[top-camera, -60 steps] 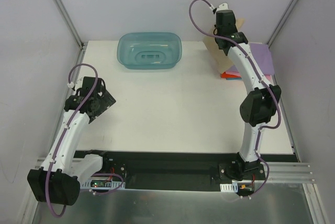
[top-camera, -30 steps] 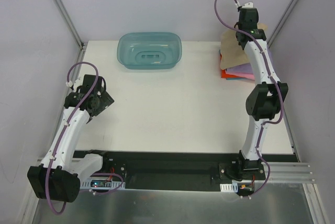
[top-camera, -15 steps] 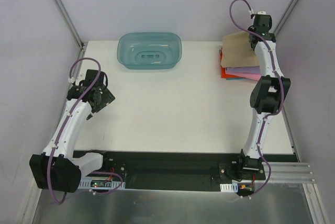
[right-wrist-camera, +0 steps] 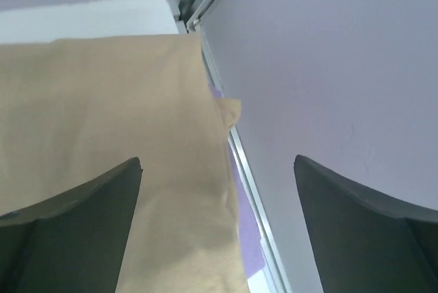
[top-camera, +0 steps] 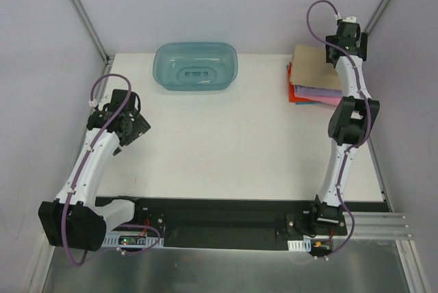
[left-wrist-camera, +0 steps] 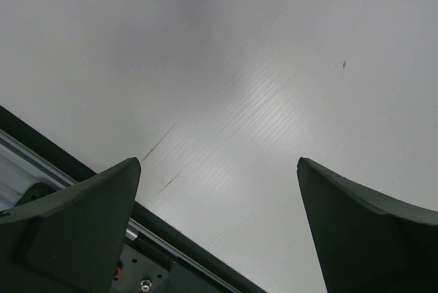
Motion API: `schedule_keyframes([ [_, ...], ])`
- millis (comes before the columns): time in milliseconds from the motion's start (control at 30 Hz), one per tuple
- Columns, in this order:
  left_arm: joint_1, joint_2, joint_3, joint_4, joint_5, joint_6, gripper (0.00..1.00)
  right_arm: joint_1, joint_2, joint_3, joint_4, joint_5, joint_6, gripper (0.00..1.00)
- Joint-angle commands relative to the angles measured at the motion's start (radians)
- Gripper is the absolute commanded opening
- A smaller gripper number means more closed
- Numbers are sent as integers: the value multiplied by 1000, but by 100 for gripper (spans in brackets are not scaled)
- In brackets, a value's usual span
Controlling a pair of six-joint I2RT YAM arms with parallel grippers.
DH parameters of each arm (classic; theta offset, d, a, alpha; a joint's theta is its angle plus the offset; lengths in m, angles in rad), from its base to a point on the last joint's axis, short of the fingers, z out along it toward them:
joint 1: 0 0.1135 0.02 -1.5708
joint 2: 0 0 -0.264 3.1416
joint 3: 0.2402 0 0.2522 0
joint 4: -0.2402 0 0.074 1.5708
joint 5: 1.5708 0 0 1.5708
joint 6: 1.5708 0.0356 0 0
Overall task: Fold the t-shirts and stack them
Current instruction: Neatly place the folded tshirt to the corner
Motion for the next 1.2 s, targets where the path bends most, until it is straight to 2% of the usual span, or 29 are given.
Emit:
schedule_keyframes([
  [0, 12, -23, 44, -16, 21, 15, 99, -5, -162, -34, 94, 23, 57, 97],
  [167, 12, -77, 22, -15, 53, 21, 99, -2, -333, -155, 28, -88, 159, 97],
  [433, 12, -169, -35, 30, 156, 48, 99, -1, -797, -683, 63, -358, 438, 97],
  [500, 12, -218, -58, 86, 211, 64, 99, 4, -888, -793, 66, -357, 491, 97],
  [633, 12, -273, -144, 180, 303, 70, 99, 25, -1107, -1125, 108, -353, 571, 97],
  [767, 12, -286, -218, 275, 400, 68, 99, 68, -1325, -1347, 96, -378, 625, 97],
  [867, 12, -272, -267, 344, 436, 64, 99, 108, -1414, -1478, 89, -403, 637, 97],
  [1000, 12, -250, -305, 404, 476, 65, 99, 140, -1551, -1577, 74, -380, 673, 97],
  [1167, 12, -267, -318, 426, 487, 77, 99, 143, -1597, -1567, 16, -255, 654, 97],
])
